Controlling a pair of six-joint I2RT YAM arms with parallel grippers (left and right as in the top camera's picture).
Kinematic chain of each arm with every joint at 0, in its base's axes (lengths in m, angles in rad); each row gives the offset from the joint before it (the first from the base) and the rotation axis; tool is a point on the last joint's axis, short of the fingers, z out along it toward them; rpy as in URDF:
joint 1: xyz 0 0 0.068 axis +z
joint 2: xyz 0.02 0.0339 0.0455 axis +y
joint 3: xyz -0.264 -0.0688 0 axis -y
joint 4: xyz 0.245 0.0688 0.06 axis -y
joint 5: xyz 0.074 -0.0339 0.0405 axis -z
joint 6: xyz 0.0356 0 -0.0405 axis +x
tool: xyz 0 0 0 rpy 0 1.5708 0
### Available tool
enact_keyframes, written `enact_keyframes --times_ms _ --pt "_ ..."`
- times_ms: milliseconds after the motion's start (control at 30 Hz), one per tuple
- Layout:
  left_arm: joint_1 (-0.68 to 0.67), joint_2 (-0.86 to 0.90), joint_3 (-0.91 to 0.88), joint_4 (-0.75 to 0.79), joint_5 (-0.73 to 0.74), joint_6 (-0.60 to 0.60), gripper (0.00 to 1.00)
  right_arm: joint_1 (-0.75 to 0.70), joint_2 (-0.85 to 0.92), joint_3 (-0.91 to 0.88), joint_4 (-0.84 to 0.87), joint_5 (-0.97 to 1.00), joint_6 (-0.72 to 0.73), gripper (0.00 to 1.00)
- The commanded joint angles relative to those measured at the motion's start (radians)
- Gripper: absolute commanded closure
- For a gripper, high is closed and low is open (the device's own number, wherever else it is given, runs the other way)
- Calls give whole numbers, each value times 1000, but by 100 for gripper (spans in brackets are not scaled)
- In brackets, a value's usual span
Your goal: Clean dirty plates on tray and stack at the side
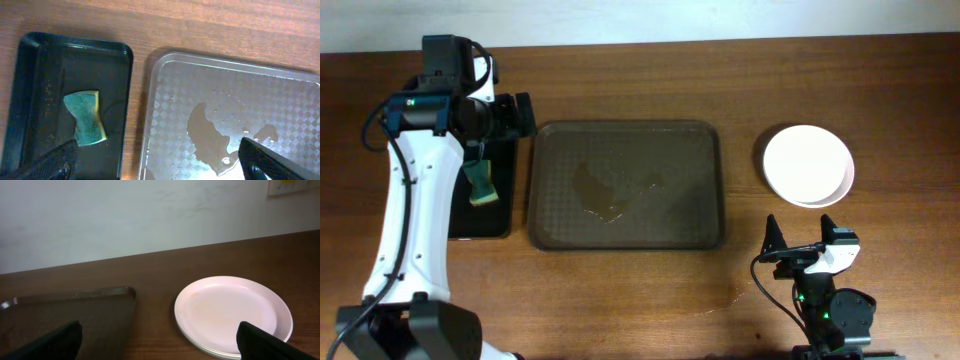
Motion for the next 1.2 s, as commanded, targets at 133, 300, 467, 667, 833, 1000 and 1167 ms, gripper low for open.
enact_keyframes --times_ms 133,300,467,667,833,1000,1167 --pt "4 -650 -613 400 -13 21 1 6 -8 -5 -3 -3 -6 2" --pt "30 -1243 -1225 723 -19 117 1 6 -8 -5 -3 -3 -6 2" --pt "30 -1551 -1517 916 -79 144 1 6 -8 -5 -3 -3 -6 2" --pt "30 -1692 -1669 1031 -79 243 1 6 -8 -5 -3 -3 -6 2" --pt "30 -1691 -1697 972 -76 253 1 6 -8 -5 -3 -3 -6 1" --pt "30 -1691 -1697 972 -76 253 1 6 -8 -5 -3 -3 -6 2" --pt "30 -1691 -1697 972 -76 253 1 6 -8 -5 -3 -3 -6 2"
